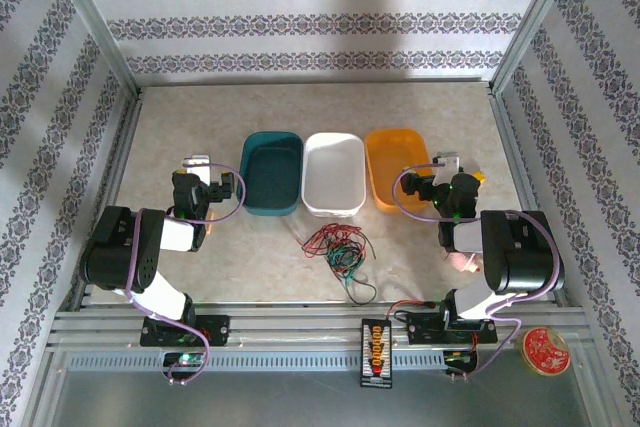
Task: Untangle the cables
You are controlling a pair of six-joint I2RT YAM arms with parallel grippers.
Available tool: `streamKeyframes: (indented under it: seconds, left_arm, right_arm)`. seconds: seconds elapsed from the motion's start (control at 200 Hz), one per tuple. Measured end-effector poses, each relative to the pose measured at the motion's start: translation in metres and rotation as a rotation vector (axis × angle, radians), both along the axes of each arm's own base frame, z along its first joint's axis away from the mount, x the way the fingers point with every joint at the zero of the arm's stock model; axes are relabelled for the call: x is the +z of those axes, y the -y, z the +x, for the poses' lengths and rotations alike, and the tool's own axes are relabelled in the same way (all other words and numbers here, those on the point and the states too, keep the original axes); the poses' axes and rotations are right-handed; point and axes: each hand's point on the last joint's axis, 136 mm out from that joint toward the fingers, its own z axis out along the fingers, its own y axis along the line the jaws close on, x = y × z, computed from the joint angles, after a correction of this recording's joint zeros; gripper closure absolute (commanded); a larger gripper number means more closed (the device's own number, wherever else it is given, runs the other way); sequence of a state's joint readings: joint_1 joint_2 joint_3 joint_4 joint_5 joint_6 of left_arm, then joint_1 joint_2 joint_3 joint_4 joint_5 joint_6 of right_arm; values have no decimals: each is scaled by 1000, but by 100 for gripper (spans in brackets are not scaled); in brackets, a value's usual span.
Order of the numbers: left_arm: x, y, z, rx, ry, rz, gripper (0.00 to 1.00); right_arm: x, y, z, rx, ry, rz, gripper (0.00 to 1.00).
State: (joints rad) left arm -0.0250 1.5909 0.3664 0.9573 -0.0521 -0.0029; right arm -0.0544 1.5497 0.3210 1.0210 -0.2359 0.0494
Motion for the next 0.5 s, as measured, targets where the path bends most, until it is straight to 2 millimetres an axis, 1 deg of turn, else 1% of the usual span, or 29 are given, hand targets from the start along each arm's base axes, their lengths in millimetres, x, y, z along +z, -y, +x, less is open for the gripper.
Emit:
streamKeyframes:
  seconds: [0.5]
  left_arm:
    - [0, 0, 0, 0, 0, 0, 1]
  right_arm:
    - [0, 4, 0, -18, -1, 0, 2]
